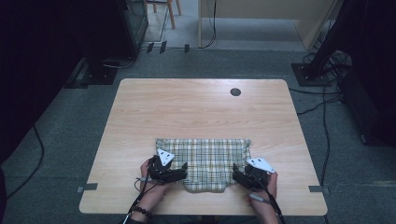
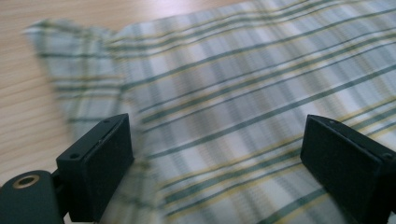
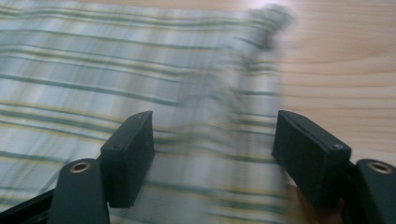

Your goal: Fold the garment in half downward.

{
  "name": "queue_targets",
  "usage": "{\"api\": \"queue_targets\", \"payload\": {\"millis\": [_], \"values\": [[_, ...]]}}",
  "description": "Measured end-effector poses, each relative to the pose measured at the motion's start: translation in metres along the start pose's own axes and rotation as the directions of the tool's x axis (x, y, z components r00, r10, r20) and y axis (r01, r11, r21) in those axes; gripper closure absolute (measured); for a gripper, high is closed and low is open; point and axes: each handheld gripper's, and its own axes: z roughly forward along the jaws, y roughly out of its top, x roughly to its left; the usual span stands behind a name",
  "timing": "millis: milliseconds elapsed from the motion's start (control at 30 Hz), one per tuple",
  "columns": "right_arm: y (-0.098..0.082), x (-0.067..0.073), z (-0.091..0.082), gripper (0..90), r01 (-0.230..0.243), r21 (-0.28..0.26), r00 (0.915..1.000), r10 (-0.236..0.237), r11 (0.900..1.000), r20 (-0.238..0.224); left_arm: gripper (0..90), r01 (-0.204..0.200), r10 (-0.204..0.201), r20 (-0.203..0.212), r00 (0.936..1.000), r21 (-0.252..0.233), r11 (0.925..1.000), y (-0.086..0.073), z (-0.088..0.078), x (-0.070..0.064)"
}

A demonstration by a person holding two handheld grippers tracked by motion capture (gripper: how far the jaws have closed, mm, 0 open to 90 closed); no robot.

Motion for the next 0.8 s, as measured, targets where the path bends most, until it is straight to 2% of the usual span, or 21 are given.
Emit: {"api": "queue_targets", "payload": {"millis": [67, 100, 167, 200, 300, 367, 400, 433, 467, 533, 567, 600, 633, 667, 700, 733, 767, 800], "values": [[-0.001, -0.013, -0.005, 27.6, -0.057, -0.025, 0.9981, 0.056, 0.998, -0.026, 9.4, 0.045, -0.045, 0.005, 0.999, -0.059, 0.9972, 0.008, -0.011, 0.012], [0.001, -0.018, -0.008, 30.1, -0.079, -0.058, 0.9965, 0.077, 0.995, -0.031, 9.4, 0.058, -0.057, 0.012, 0.9983, -0.078, 0.9953, 0.015, -0.014, 0.016], [0.009, -0.021, -0.01, 32.1, -0.079, -0.092, 0.9962, 0.076, 0.993, -0.042, 9.4, 0.057, -0.054, 0.037, 0.9978, -0.087, 0.9946, 0.026, -0.012, 0.018], [0.016, -0.019, -0.009, 32.8, -0.07, -0.103, 0.9964, 0.065, 0.992, -0.054, 9.4, 0.049, -0.045, 0.045, 0.998, -0.085, 0.9952, 0.032, -0.009, 0.016], [0.038, -0.004, 0.0, 33.7, -0.002, -0.133, 0.9969, -0.008, 0.991, -0.078, 9.5, 0.03, -0.024, 0.088, 0.9958, -0.068, 0.9972, 0.046, 0.007, 0.005], [0.049, 0.009, 0.01, 35.1, 0.041, -0.137, 0.9913, -0.057, 0.99, -0.118, 9.4, 0.009, -0.003, 0.118, 0.993, -0.047, 0.9989, 0.052, 0.02, -0.004], [0.053, 0.018, 0.017, 35.1, 0.072, -0.126, 0.9855, -0.09, 0.989, -0.144, 9.4, 0.003, -0.001, 0.106, 0.9943, -0.015, 0.9999, 0.054, 0.03, -0.008], [0.055, 0.028, 0.029, 35.0, 0.117, -0.081, 0.977, -0.13, 0.99, -0.17, 9.4, 0.003, -0.004, 0.088, 0.9961, 0.005, 1.0, 0.054, 0.035, -0.009], [0.055, 0.032, 0.036, 35.0, 0.137, -0.054, 0.9754, -0.144, 0.989, -0.167, 9.4, 0.007, -0.008, 0.056, 0.9984, 0.027, 0.9996, 0.053, 0.041, -0.008], [0.051, 0.034, 0.05, 34.8, 0.159, 0.003, 0.9788, -0.157, 0.987, -0.131, 9.4, 0.023, -0.022, -0.013, 0.9997, 0.065, 0.9976, 0.047, 0.05, 0.002], [0.048, 0.028, 0.054, 32.5, 0.143, 0.003, 0.9826, -0.142, 0.99, -0.12, 9.4, 0.024, -0.024, 0.005, 0.9997, 0.045, 0.9987, 0.043, 0.05, 0.007], [0.047, 0.023, 0.054, 34.2, 0.12, -0.006, 0.9865, -0.12, 0.993, -0.112, 9.5, 0.022, -0.023, 0.028, 0.9994, 0.024, 0.9995, 0.04, 0.048, 0.011], [0.045, 0.016, 0.052, 40.0, 0.094, -0.025, 0.9909, -0.096, 0.995, -0.094, 9.6, 0.005, -0.006, 0.022, 0.9997, 0.025, 0.9997, 0.038, 0.046, 0.014], [0.044, 0.01, 0.05, 35.4, 0.082, -0.031, 0.9952, -0.084, 0.996, -0.05, 9.5, -0.01, 0.01, 0.006, 0.9999, 0.025, 0.9996, 0.037, 0.044, 0.015], [0.044, 0.002, 0.05, 31.2, 0.068, -0.018, 0.9975, -0.068, 0.998, -0.016, 9.5, -0.011, 0.012, -0.03, 0.9995, 0.039, 0.9992, 0.038, 0.04, 0.018], [0.044, -0.008, 0.049, 32.4, 0.026, -0.004, 0.9997, -0.026, 1.0, -0.005, 9.4, 0.006, -0.004, -0.052, 0.9987, 0.043, 0.9991, 0.039, 0.038, 0.021], [0.044, -0.013, 0.049, 32.4, 0.002, -0.003, 1.0, -0.002, 1.0, 0.004, 9.4, 0.037, -0.036, -0.066, 0.9972, 0.017, 0.9992, 0.041, 0.032, 0.026], [0.044, -0.019, 0.044, 32.4, -0.029, -0.024, 0.9994, 0.03, 0.999, 0.017, 9.4, 0.062, -0.063, -0.059, 0.9963, -0.018, 0.9979, 0.043, 0.026, 0.028]]}}
